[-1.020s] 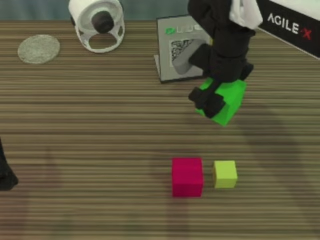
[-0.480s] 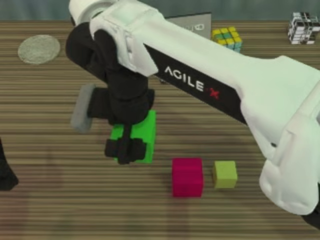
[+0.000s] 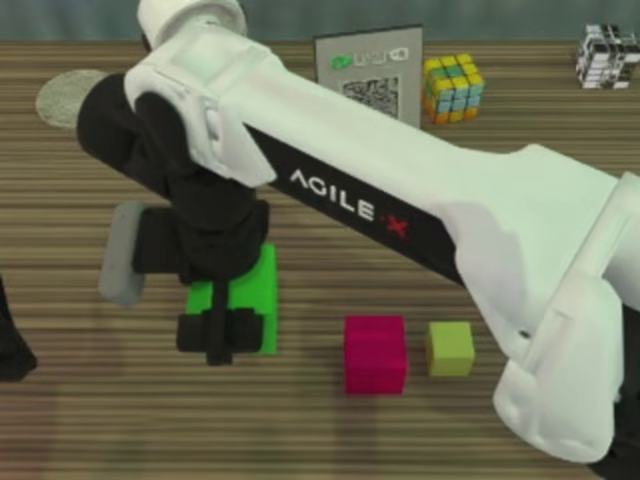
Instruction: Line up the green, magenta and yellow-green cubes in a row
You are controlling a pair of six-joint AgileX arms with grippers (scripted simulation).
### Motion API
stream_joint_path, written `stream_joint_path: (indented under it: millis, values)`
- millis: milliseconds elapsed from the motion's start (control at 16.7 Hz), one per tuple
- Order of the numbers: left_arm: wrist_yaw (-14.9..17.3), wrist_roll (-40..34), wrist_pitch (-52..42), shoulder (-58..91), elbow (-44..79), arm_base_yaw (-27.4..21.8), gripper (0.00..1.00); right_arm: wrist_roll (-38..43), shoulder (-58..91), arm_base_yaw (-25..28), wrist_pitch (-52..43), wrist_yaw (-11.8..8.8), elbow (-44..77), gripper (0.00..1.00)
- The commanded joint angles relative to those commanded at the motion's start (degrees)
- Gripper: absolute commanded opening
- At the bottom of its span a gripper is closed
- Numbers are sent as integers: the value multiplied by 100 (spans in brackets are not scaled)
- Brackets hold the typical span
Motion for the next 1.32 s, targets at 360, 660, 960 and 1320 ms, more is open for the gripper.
stream_joint_path:
  millis: [360, 660, 960, 1320]
  values:
    - [0, 0, 0, 0, 0, 0, 100, -16, -170, 12, 1057, -8, -1269, 0]
    - [0, 0, 0, 0, 0, 0, 100, -21, -257, 19, 1811, 3, -2096, 0]
    - [0, 0, 0, 0, 0, 0, 100, -21, -257, 19, 1812, 3, -2097, 15]
    - [0, 0, 0, 0, 0, 0, 100, -21, -257, 19, 1812, 3, -2097, 60]
